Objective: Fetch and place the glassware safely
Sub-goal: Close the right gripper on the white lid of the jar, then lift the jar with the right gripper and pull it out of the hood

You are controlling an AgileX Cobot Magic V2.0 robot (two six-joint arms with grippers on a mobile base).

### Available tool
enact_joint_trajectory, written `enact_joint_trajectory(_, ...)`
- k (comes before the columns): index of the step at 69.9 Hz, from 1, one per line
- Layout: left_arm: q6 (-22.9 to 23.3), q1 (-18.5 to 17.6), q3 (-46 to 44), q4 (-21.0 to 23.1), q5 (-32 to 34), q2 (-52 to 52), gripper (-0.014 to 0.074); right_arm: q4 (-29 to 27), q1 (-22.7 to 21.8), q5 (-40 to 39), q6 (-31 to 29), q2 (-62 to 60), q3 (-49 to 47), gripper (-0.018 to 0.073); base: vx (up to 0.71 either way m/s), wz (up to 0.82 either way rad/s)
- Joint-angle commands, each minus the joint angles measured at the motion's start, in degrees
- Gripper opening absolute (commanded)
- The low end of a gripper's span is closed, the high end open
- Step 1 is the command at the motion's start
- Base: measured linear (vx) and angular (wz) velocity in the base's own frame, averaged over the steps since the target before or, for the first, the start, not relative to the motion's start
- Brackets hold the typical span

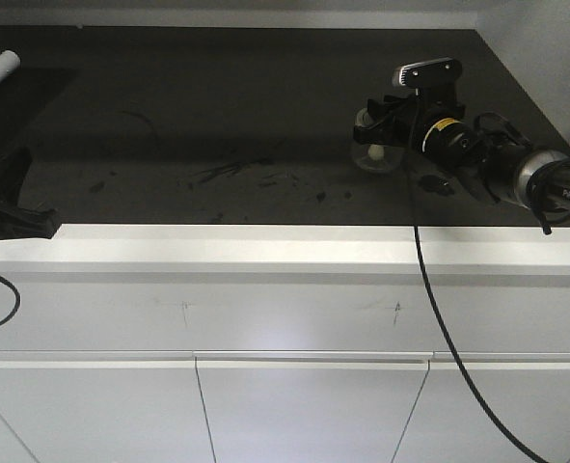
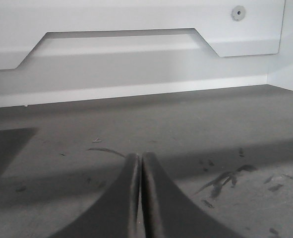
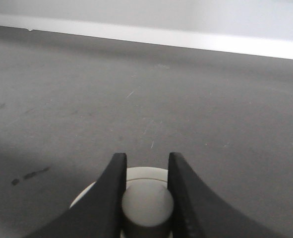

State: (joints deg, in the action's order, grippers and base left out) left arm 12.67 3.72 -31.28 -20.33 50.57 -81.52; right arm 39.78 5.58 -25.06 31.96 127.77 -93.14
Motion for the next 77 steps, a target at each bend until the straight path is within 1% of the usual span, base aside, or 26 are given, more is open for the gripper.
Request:
enact_joint_trajectory(1, 0.37, 0.01, -1.22, 0.95, 4.42, 1.89, -0.0008, -0.40, -0.04, -2.95, 0.11, -4.86, -1.78, -0.0008, 0.00, 0.00)
enact_joint_trajectory(12, 0.37, 0.01, -1.22, 0.95, 4.42, 1.89, -0.0008, 0.13, -0.04, -2.20, 0.34, -8.17, -1.45, -0.0005, 0.00, 0.00)
enact_joint_trajectory(17, 0.37, 0.01, -1.22, 0.95, 4.02, 1.89, -0.0008, 1.50, -0.04, 0.03, 2.16, -9.90, -1.45, -0.0005, 0.00, 0.00)
enact_joint_trajectory(21, 0.43, 0.01, -1.22, 0.95, 3.47, 1.89, -0.0008, 3.88, 0.14, 2.41, 5.40, -11.50, -1.45, -0.0004, 0.00, 0.00)
enact_joint_trajectory(25, 0.43, 0.01, -1.22, 0.95, 2.70, 1.89, -0.0008, 8.23, 0.56, 5.27, 8.97, -13.35, -1.45, -0.0004, 0.00, 0.00)
enact_joint_trajectory(31, 0.43, 0.01, -1.22, 0.95, 2.30, 1.89, -0.0008, 14.89, 1.27, 6.49, 14.25, -16.04, -0.97, -0.0004, 0.00, 0.00)
enact_joint_trajectory(34, 0.43, 0.01, -1.22, 0.95, 2.30, 1.89, -0.0008, 17.26, 1.51, 6.48, 16.46, -17.86, 0.12, -0.0004, 0.00, 0.00)
enact_joint_trajectory(38, 0.48, 0.01, -1.22, 0.95, 2.37, 1.89, -0.0008, 19.31, 1.57, 5.57, 18.92, -20.08, 2.71, -0.0003, 0.00, 0.00)
enact_joint_trajectory(43, 0.48, 0.01, -1.22, 0.95, 2.37, 1.89, -0.0008, 19.59, 1.49, 4.08, 21.21, -23.24, 8.24, -0.0003, 0.00, 0.00)
enact_joint_trajectory(52, 0.53, 0.01, -1.22, 0.89, 2.77, 1.89, -0.0008, 19.59, 1.49, 3.00, 19.48, -29.46, 17.86, -0.0003, 0.00, 0.00)
enact_joint_trajectory(60, 0.53, 0.01, -1.22, 0.83, 3.26, 1.89, -0.0008, 19.35, 1.49, 0.19, 18.01, -35.27, 24.63, -0.0003, 0.00, 0.00)
enact_joint_trajectory(65, 0.59, 0.01, -1.22, 0.20, 3.76, 1.89, -0.0008, 19.10, 1.49, -0.20, 17.94, -38.58, 28.58, -0.0003, 0.00, 0.00)
enact_joint_trajectory(70, 1.18, 0.01, -1.22, -1.51, 4.25, 1.89, -0.0008, 19.10, 1.49, -0.59, 17.94, -41.72, 31.88, -0.0003, 0.00, 0.00)
enact_joint_trajectory(77, 4.54, 0.01, -1.22, -5.04, 4.52, 1.89, -0.0008, 19.10, 1.49, -3.39, 17.32, -45.76, 36.36, -0.0003, 0.00, 0.00)
